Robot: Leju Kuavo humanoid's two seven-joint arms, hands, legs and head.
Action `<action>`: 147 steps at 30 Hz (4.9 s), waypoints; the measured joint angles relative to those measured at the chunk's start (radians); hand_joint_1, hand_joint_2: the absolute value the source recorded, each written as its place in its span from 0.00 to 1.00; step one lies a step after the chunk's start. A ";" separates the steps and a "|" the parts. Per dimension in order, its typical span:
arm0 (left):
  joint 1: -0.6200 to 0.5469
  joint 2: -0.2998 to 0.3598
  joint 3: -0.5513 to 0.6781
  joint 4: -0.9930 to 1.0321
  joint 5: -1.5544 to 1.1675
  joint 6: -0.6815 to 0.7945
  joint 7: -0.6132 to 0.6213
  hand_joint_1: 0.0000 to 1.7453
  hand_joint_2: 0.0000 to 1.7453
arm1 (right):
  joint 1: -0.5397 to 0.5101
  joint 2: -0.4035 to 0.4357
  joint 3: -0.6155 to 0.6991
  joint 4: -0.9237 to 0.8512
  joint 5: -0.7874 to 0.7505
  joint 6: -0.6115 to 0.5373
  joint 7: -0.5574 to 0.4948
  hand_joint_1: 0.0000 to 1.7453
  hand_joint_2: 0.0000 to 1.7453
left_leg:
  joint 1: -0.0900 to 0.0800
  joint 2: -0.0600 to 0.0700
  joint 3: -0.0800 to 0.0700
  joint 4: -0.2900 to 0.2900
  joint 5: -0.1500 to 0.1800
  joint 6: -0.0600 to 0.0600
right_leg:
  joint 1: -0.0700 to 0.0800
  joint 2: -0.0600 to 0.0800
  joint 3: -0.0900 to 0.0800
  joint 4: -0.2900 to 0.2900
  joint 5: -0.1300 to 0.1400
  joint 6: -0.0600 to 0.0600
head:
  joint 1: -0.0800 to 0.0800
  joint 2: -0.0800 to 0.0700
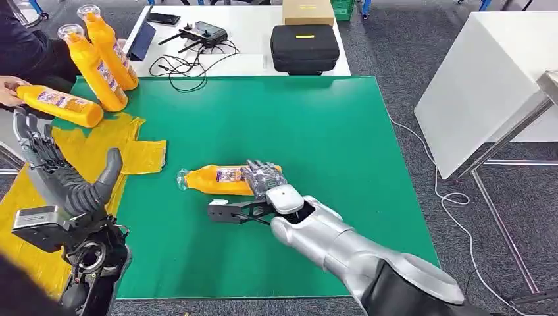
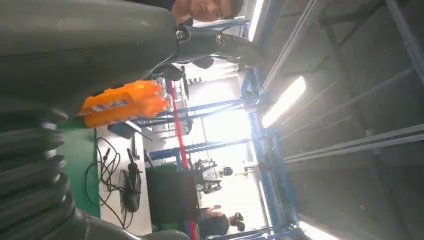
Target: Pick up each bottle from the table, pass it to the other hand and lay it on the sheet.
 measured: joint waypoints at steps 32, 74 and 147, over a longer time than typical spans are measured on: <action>-0.011 0.018 -0.002 0.002 0.044 0.004 0.000 0.00 1.00 | 0.027 -0.039 -0.069 0.000 0.018 0.054 0.048 1.00 1.00 | 0.000 0.000 0.011 0.000 -0.001 0.000 | 0.000 0.000 0.011 -0.001 -0.001 0.000 | 0.000 0.000; 0.063 0.028 0.019 -0.077 0.040 0.039 0.000 0.00 1.00 | 0.016 -0.035 -0.085 -0.004 0.019 -0.117 0.015 0.00 1.00 | 0.000 0.003 0.023 -0.001 -0.001 -0.002 | -0.001 0.002 0.025 -0.001 0.002 -0.003 | 0.000 0.000; 0.116 0.032 0.133 -0.110 0.022 0.003 0.000 0.00 1.00 | 0.095 0.010 -0.416 -0.132 0.401 0.152 -0.040 0.00 1.00 | 0.004 0.002 0.004 -0.001 0.004 -0.006 | 0.001 0.002 0.003 0.000 0.005 -0.006 | 0.000 0.000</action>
